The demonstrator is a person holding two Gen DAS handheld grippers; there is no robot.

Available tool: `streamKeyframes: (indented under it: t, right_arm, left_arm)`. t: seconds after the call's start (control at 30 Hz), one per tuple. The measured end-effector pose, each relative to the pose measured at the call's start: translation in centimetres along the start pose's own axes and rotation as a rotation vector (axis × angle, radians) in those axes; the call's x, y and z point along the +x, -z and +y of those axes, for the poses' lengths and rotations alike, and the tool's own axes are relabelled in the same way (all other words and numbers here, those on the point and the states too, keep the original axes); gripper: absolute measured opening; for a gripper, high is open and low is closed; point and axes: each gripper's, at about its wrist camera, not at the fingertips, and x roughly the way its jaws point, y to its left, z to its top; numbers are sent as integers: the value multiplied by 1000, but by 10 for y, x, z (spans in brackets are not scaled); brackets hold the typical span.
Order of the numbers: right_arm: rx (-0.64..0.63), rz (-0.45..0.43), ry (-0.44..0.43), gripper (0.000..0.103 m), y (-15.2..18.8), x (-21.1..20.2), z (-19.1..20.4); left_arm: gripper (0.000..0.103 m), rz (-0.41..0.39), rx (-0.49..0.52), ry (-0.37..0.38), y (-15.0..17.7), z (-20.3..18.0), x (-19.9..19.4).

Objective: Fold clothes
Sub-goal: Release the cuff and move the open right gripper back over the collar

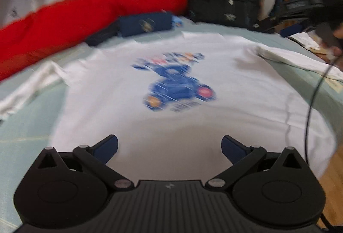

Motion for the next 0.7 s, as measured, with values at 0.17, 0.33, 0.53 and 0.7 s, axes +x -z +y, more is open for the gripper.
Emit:
streamKeyframes:
  t: [0.17,0.33,0.53,0.7]
  right_arm:
    - [-27,88,-7,101,-36,77,49]
    - [-54,199,98,101,-46,160,58]
    - [20,170,128,103,-58,195,40]
    - [73,161,17,103,-66,169,48]
  left_arm:
    - [102,69,-85,13,6,32,13]
    - [102,87,-100,63,12,44,21]
    - [102,84,-101,110,15,53,26]
    - [102,54,-84,94,2,60,19]
